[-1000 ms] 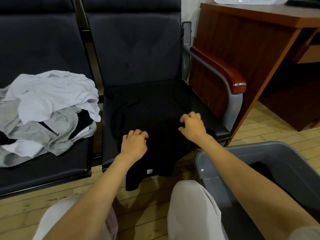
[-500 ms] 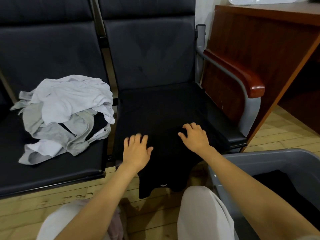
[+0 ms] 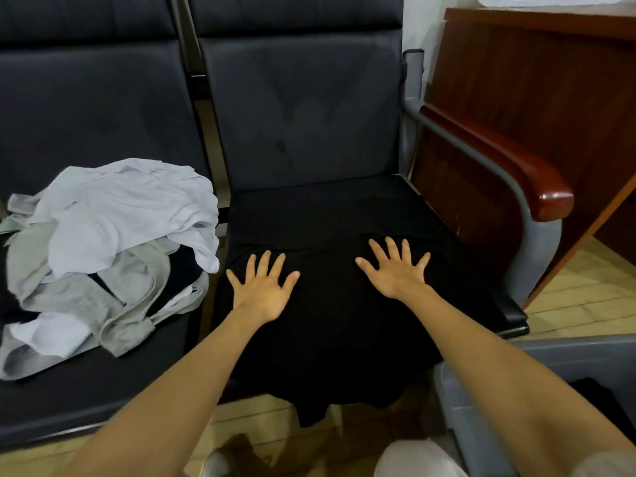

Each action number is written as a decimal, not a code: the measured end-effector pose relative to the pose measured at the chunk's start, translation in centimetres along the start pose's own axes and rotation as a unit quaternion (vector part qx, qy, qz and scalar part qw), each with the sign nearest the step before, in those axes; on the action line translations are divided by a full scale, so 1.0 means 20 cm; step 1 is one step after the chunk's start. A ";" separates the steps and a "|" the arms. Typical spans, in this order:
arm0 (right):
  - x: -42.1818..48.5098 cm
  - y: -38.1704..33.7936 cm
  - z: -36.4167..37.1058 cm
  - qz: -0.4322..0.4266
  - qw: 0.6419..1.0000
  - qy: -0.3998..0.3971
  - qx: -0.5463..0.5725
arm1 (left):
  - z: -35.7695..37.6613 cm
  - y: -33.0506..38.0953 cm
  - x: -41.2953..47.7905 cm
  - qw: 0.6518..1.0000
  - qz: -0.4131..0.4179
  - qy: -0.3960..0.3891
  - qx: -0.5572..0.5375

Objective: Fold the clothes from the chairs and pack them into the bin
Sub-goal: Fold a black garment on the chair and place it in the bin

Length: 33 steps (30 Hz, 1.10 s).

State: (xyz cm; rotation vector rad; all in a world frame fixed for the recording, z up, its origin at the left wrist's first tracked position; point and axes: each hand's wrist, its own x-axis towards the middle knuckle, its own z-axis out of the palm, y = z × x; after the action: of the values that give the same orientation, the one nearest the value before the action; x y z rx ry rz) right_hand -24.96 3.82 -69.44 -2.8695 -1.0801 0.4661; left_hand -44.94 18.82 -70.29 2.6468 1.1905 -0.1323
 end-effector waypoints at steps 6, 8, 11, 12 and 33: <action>0.46 -0.05 -0.06 -0.007 0.999 0.053 0.006 | -0.05 0.02 0.51 0.999 0.014 0.031 0.007; 0.61 -0.07 -0.08 -0.012 0.998 0.064 0.008 | -0.07 0.03 0.67 1.000 0.009 0.026 0.007; 0.79 -0.09 -0.12 -0.027 0.996 0.084 0.024 | -0.09 0.03 0.86 0.998 0.011 0.056 -0.005; 0.84 -0.09 -0.13 -0.041 0.994 0.095 0.035 | -0.10 0.02 0.90 0.995 0.017 0.093 -0.008; 0.41 0.01 -0.13 -0.140 0.989 0.029 -0.023 | -0.09 0.17 0.40 0.985 0.148 -0.018 0.084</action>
State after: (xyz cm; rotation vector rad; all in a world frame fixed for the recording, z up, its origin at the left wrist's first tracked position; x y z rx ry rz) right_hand -18.19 9.10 -69.09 -2.6870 -1.4698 0.3427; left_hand -37.16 22.90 -69.27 2.9184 0.7919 -0.2371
